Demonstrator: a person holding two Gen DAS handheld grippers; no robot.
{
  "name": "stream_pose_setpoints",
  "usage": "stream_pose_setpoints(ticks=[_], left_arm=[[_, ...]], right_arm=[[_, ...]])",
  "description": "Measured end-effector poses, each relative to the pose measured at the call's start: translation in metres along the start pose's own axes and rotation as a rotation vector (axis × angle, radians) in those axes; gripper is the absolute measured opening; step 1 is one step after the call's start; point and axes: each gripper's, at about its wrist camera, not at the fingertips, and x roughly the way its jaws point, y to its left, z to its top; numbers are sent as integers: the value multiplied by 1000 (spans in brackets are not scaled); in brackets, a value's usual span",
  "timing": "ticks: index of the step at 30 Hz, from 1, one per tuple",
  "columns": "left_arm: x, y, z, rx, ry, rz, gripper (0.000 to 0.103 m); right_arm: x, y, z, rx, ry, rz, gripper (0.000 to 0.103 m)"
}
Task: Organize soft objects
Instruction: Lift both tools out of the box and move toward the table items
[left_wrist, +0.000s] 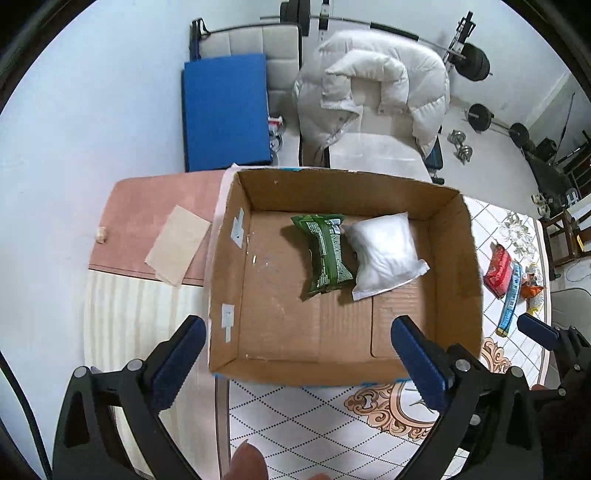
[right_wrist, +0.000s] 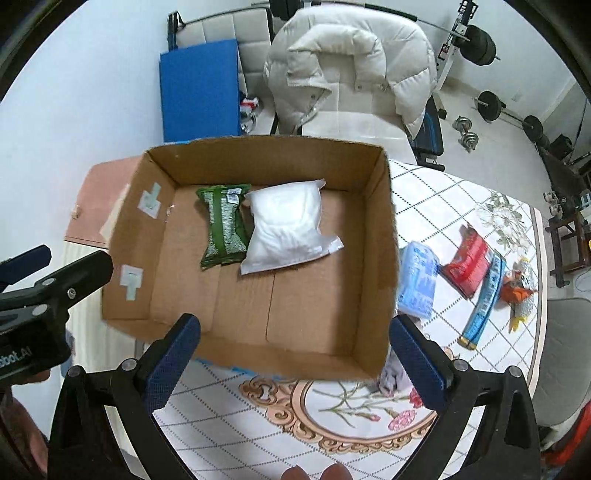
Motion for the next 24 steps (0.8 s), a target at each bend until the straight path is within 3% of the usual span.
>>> stream_pose_setpoints(ticks=[8,13,17,20,24], left_arm=[[-32,-18,-22,1,-35,-4,103],[-47,-58,-18,43,-55,25,103],[-53,-122,-5,121,-70,12,103],[-45,-180,7,193,-55,1,103],[4,-268,33,305,48,-25,103]], right_arm=[[-45,-7,-27,5,-48,75,103],[-59,-34,-34,36,-70,132,103],[-72,-91,-39,80,-95,120,103],[-77,-160,-44,163,-92,95,103],[-61,-264,-49,301,-32,44,103]])
